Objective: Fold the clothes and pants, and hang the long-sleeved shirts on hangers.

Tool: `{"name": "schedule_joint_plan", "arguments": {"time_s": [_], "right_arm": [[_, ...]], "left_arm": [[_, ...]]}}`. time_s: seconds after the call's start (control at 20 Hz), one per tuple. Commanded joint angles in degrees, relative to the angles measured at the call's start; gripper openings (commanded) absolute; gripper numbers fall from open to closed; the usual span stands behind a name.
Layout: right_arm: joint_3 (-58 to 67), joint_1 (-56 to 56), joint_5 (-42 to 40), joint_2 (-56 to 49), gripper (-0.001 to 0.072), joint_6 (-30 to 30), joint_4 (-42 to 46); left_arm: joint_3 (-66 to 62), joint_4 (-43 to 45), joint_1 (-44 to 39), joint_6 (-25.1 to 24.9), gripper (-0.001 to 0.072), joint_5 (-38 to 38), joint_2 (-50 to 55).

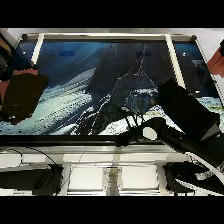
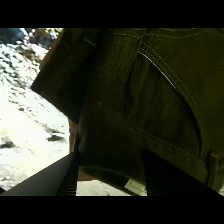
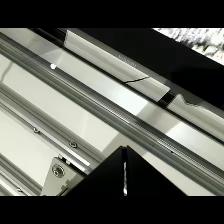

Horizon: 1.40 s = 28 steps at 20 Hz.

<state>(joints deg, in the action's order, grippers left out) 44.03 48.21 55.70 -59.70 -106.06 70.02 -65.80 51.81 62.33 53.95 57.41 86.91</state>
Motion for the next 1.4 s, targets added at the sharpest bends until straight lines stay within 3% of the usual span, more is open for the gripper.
{"name": "schedule_joint_plan", "arguments": {"time_s": [0.0,0.1,0.15,0.25,0.4,0.5,0.65,0.75,0.85,0.9,1.05,1.15,1.25,1.35], "right_arm": [[0.0,0.0,0.3,0.0,0.0023,0.0,-1.2],[0.0,0.0,0.3,0.0,0.0023,0.0,-1.6],[0.0,0.0,0.3,0.0,0.0024,0.0,-1.9],[0.0,0.0,0.3,0.0,0.0024,0.0,-1.9],[0.0,0.0,0.3,0.0,0.0026,0.2,-1.2],[0.5,0.0,0.4,0.1,0.0124,0.5,0.0],[5.2,-0.4,2.4,0.1,0.0149,4.8,5.3],[9.4,-3.1,4.6,0.1,0.0151,9.6,6.7],[12.8,-7.9,6.9,0.1,0.0232,14.4,6.7],[14.0,-10.7,8.6,0.1,0.0233,17.4,6.7],[15.9,-19.3,14.1,0.1,0.0273,23.9,6.6],[15.9,-24.8,18.2,0.1,0.0273,27.6,6.6],[15.9,-29.3,20.6,0.1,0.0351,31.2,6.3],[15.8,-32.3,21.5,0.1,0.0351,36.5,4.5]], "left_arm": [[-0.4,0.5,-1.6,0.0,0.0396,-0.9,2.1],[-1.0,0.5,-1.5,0.0,0.0234,-1.4,2.4],[-1.8,0.7,-1.5,0.0,0.0231,-1.3,2.4],[-4.2,0.7,-1.5,0.0,0.0057,0.8,2.4],[-9.9,0.7,-1.8,2.5,0.0035,7.5,2.3],[-15.2,0.6,-3.3,5.4,0.0034,13.5,1.7],[-25.1,0.6,-10.3,7.8,0.0034,23.3,0.3],[-32.7,0.6,-18.6,9.2,0.0034,31.6,0.0],[-39.1,0.7,-29.2,9.7,0.0033,38.9,0.0],[-41.2,0.7,-35.2,9.7,0.0034,42.0,0.0],[-42.4,1.0,-53.3,9.8,0.0033,46.1,0.0],[-42.4,7.8,-66.1,9.7,0.0033,47.8,0.3],[-42.2,20.5,-78.8,9.7,0.0033,48.7,0.5],[-42.2,27.1,-87.9,8.1,0.0034,48.7,0.9]]}}
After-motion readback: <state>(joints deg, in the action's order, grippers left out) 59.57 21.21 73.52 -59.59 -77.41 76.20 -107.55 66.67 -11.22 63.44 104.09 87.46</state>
